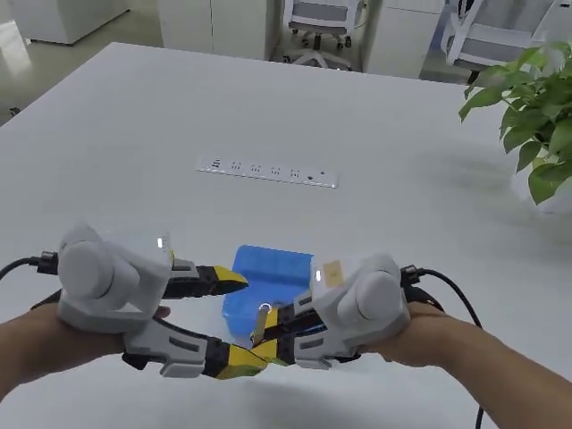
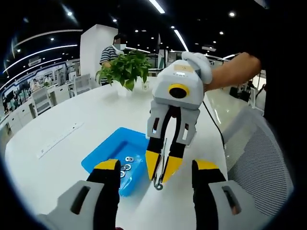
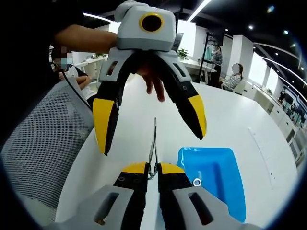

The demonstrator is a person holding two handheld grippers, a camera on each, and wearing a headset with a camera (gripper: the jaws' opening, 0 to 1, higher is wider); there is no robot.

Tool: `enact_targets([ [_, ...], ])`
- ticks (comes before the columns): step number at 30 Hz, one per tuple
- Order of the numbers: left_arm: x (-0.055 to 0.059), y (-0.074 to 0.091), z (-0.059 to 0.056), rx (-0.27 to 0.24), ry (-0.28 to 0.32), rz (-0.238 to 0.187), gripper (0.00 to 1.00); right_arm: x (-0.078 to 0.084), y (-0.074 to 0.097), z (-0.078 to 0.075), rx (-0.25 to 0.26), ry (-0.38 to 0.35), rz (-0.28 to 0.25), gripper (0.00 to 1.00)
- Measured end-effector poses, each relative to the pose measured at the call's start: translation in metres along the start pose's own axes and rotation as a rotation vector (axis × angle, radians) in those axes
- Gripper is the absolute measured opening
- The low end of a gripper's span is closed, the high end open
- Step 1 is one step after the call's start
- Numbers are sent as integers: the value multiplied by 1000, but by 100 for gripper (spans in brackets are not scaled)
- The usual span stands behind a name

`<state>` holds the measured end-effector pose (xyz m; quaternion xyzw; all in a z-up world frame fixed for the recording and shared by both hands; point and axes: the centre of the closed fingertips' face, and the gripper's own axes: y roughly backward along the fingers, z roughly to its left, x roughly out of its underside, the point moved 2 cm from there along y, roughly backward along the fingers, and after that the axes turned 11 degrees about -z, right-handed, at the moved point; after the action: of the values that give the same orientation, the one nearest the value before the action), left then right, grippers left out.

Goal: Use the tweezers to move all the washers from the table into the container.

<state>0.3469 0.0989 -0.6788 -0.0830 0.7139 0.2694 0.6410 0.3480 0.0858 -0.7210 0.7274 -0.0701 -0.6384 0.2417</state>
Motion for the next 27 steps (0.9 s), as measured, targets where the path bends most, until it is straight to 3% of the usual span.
enact_targets([
  [10,4,10,2,-52,39,-25,89,-15,11,-2,3,-11,0,8],
  [19,7,13,2,-62,47,-31,98,-29,28,-11,14,-12,6,8],
  [27,4,12,-2,-78,55,-39,99,-36,39,-21,34,-23,1,9],
])
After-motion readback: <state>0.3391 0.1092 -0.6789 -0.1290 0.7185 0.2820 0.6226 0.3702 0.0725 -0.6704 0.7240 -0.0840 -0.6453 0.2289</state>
